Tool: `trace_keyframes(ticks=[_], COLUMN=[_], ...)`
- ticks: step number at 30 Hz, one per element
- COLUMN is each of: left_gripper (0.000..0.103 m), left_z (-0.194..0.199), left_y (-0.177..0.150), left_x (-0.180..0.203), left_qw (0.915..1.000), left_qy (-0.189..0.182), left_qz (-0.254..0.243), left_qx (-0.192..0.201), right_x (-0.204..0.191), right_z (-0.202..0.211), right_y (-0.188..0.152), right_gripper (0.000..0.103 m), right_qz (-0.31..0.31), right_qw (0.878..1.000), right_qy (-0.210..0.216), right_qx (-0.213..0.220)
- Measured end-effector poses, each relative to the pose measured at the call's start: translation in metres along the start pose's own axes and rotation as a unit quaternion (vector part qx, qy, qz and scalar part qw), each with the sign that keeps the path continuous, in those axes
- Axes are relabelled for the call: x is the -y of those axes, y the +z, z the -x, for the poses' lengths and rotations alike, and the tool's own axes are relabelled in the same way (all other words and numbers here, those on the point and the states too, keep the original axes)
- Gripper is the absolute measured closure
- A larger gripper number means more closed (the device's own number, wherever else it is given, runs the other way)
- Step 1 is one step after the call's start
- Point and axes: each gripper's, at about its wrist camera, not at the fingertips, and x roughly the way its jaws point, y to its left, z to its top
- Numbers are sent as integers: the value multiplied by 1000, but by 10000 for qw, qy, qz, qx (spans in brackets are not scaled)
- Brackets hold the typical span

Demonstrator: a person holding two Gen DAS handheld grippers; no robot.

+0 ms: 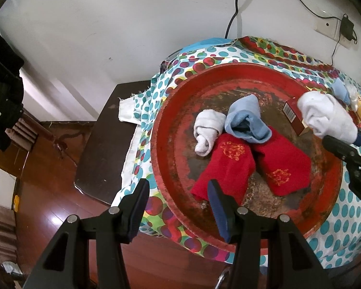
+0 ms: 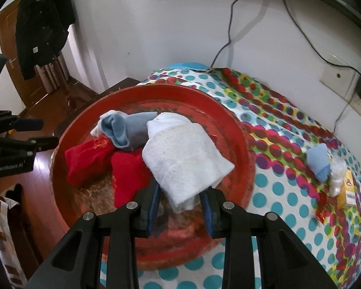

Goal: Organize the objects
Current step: 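Carry the white cloth in the right tool over the red tray, then lower the white cloth into the tray and open the right tool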

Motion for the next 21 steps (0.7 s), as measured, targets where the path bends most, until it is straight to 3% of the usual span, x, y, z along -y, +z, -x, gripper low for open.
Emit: trace_keyframes(ticks=[21], left_gripper=[51], left_z=[1], left_y=[-2], left_x=[-4], left_qw=[10000], left_qy=[-5], left_qz=[60], left_qx=[-6], right_x=[-15], right_z=[-30], right_y=[26], right_gripper=[73], right_qz=[106], right_qw=[9998], right_qy=[-75], right_qx=[-138])
